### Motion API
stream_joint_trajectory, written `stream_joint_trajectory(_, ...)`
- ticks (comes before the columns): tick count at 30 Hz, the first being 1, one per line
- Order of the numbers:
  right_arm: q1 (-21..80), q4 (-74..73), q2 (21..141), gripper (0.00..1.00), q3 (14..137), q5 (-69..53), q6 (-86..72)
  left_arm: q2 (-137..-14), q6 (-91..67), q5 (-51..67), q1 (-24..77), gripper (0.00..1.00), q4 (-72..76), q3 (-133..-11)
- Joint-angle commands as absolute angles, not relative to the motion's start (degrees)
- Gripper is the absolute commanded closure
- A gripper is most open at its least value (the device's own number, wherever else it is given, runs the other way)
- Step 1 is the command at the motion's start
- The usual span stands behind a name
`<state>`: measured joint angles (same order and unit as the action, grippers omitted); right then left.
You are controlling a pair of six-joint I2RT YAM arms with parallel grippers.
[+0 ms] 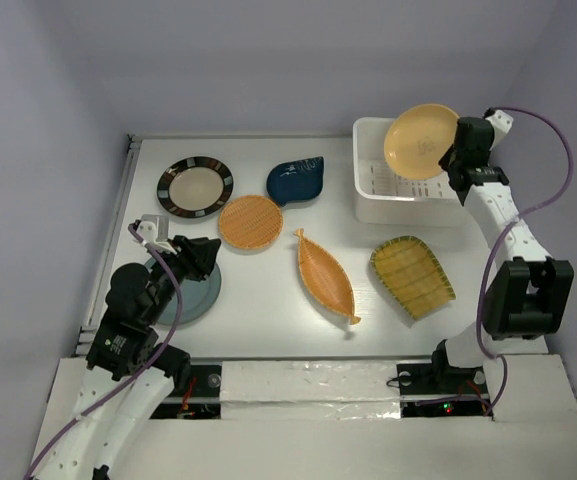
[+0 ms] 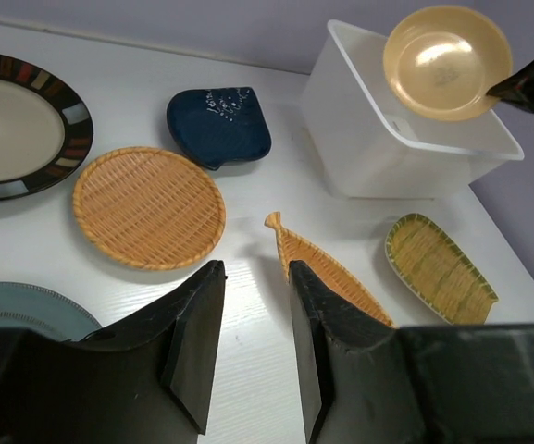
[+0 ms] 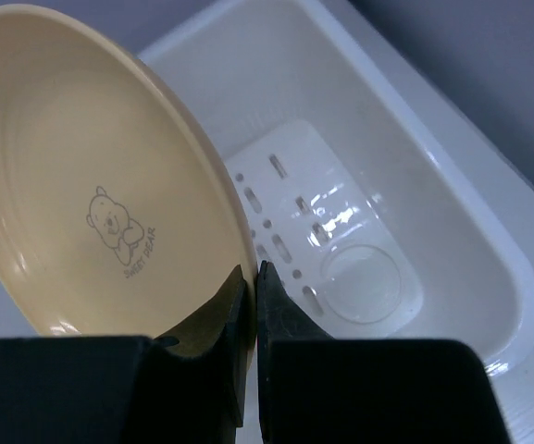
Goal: Place the plates into the plastic bin on the countertop
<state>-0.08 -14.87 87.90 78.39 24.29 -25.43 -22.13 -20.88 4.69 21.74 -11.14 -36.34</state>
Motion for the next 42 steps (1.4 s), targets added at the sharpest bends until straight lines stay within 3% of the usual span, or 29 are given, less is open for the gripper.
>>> stream_joint_trajectory(1, -0.35, -18.19, 88.85, 1.00, 81.91, 22.76, -21.97, -21.09, -20.74, 4.83, 21.62, 0.69, -10.02, -36.65)
stream_joint_trajectory(8, -1.58, -21.97, 97.90, 0.96, 86.83, 19.51, -21.18, -20.66, -20.83, 4.48, 22.67, 0.62, -10.02, -36.56)
stream_joint_trajectory(16, -1.58, -23.64, 104.06, 0.75, 89.12, 19.95, -20.92, -20.04, -20.92, 4.04, 22.68, 0.60, -10.02, -36.65)
stream_joint_trajectory(22, -1.58, -20.49, 96.17, 0.52, 85.17, 21.71, -22.15, -20.21, -20.83, 4.04, 22.68, 0.59, -10.11, -36.74)
stream_joint_trajectory(26, -0.62, -12.23, 83.52, 0.50, 77.28, 20.21, -23.99, -20.56, -20.83, 4.13, 22.68, 0.59, -10.02, -36.65)
stream_joint_trajectory(29, 3.23, -6.97, 71.14, 0.56, 67.00, 21.36, -24.35, -20.39, -20.92, 4.04, 23.20, 0.58, -10.11, -36.65)
stream_joint_trajectory(30, 4.47, -6.16, 67.97, 0.74, 61.06, 20.84, -24.69, -20.30, -20.92, 4.04, 23.20, 0.58, -10.19, -36.65)
stream_joint_trajectory(32, 8.24, -4.40, 57.62, 0.98, 52.53, 16.82, -26.27, -20.30, -20.92, 4.22, 23.20, 0.58, -10.11, -36.65)
stream_joint_trajectory(37, 18.70, -4.48, 53.26, 1.00, 42.21, 8.71, -28.12, -20.65, -20.92, 4.22, 23.20, 0.57, -9.93, -36.65)
stream_joint_trajectory(42, 34.51, -2.29, 62.36, 1.00, 43.67, 5.36, -29.79, -21.09, -20.92, 4.22, 23.20, 0.57, -9.84, -36.65)
